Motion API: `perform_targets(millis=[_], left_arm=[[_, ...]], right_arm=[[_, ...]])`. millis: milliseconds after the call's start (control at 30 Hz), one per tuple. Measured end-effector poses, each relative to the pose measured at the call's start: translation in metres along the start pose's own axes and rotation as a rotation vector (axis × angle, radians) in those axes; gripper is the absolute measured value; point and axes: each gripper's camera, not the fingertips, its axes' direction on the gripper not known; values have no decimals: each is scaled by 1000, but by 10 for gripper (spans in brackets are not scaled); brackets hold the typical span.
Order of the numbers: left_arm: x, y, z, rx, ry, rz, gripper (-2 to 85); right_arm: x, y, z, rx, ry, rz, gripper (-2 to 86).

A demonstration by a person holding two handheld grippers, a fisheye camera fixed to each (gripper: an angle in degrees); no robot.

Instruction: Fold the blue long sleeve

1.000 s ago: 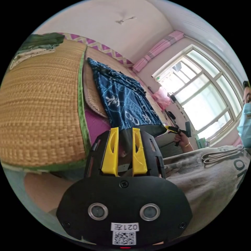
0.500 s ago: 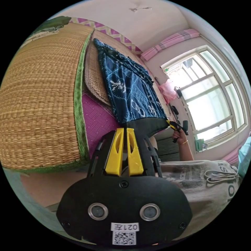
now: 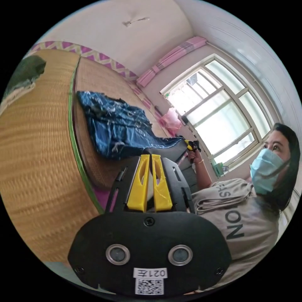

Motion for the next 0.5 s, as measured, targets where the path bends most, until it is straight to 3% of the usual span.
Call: perform_targets(millis=[167,333,500], left_arm=[[-48,-139,27,29,-48,-20,-10],[-177,-273,102,52,-84,-229,-8],[-299,-303,171,87,26,-429,31]], right_arm=[[47,-146,63,-39,13,9,7],[137,-238,137,-15,65,171,16],[202,-261,184,68,237,293,61]])
